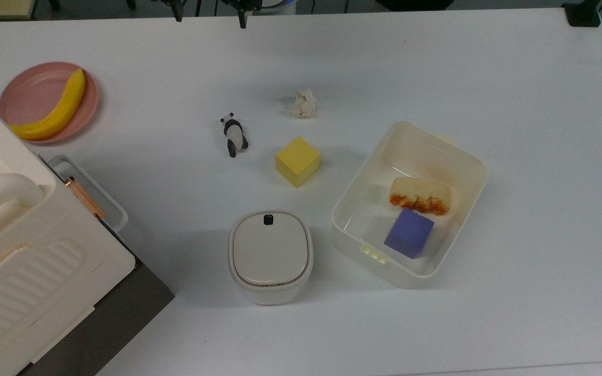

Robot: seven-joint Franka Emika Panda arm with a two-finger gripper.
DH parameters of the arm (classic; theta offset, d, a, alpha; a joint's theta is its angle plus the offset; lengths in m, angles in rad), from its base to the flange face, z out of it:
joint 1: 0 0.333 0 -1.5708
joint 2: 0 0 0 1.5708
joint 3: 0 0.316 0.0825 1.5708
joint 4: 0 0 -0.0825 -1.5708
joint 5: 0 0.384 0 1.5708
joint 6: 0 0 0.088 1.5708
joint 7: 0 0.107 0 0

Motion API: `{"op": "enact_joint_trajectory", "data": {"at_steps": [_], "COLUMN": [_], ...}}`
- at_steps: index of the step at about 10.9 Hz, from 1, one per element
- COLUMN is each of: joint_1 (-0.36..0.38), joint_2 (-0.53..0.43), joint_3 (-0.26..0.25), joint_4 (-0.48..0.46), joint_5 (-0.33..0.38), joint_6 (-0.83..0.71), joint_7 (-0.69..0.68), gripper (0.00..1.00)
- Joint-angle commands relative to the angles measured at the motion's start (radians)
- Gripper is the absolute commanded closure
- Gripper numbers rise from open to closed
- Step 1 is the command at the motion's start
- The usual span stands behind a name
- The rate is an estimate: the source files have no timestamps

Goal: Open the trash can

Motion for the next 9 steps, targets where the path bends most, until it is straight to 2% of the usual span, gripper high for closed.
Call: {"op": "enact_joint_trajectory", "data": {"at_steps": [1, 9], "joint_1": [-0.003, -0.005], "joint_2": [-0.005, 0.01], "joint_3": [0.003, 0.003], "joint_4": [-0.04, -0.044], "joint_5": [-0.015, -0.015], "joint_6": [0.078, 0.132], "joint_7": [-0.031, -0.034], "gripper": [0.0, 0.0]}}
